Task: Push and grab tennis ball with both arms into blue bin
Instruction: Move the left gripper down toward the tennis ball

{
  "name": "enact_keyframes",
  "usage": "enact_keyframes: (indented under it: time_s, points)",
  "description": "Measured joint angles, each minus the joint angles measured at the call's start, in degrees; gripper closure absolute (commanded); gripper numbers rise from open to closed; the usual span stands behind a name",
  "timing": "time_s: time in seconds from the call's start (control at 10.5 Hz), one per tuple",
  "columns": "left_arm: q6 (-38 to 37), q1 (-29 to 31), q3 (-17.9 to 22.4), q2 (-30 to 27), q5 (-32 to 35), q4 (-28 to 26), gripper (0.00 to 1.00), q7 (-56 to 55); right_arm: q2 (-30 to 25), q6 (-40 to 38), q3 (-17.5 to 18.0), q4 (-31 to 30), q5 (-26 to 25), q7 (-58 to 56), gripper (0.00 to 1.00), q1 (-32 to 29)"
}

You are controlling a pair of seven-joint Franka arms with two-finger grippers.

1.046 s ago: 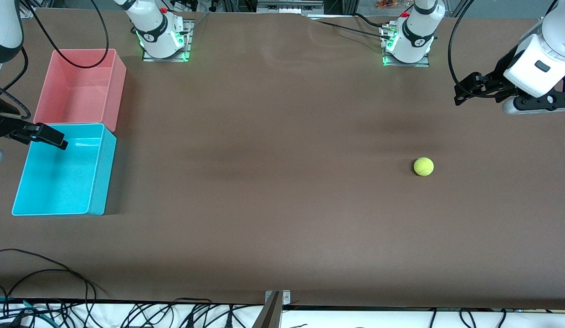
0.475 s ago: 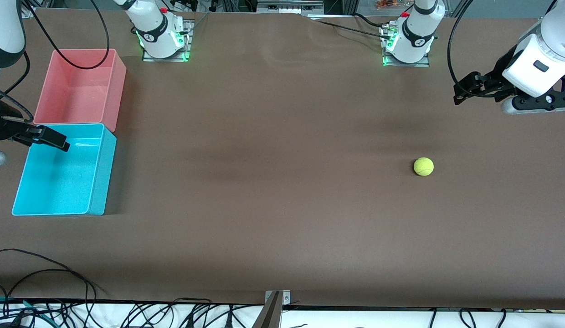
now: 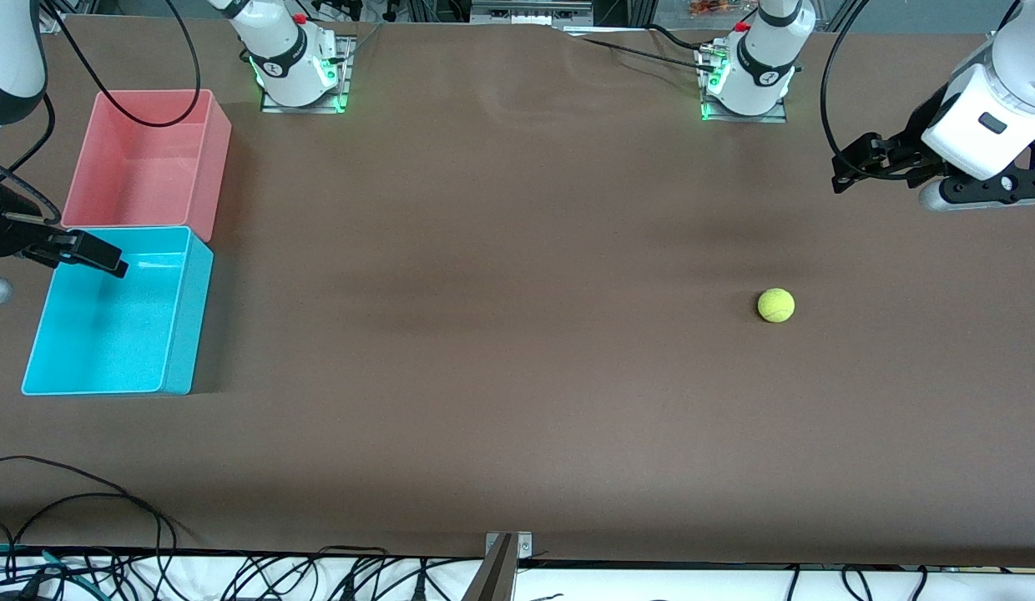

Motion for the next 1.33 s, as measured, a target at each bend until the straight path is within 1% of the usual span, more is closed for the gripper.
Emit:
enact_keyframes:
  time_s: [0.38, 0.76, 0.95, 1.14, 1.33]
  points:
    - [0.0, 0.3, 0.5, 0.0, 0.0, -0.4, 0.00, 0.0, 0.0, 0.0, 0.0, 0.1, 0.0, 0.0, 0.00, 0.0]
    - [1.5, 0.7, 0.6, 0.6, 1.1, -4.6, 0.00, 0.0, 0.0, 0.0, 0.0, 0.2, 0.0, 0.0, 0.00, 0.0]
    - [1.8, 0.5, 0.4, 0.9, 2.7, -5.0, 0.00, 0.0, 0.0, 0.0, 0.0, 0.5, 0.0, 0.0, 0.00, 0.0]
    - [1.9, 0.4, 0.4, 2.3, 3.9, -5.4, 0.00, 0.1, 0.0, 0.0, 0.0, 0.6, 0.0, 0.0, 0.00, 0.0]
    - [2.5, 0.4, 0.6, 5.1, 4.4, -5.6, 0.00, 1.8, 0.0, 0.0, 0.0, 0.6, 0.0, 0.0, 0.00, 0.0]
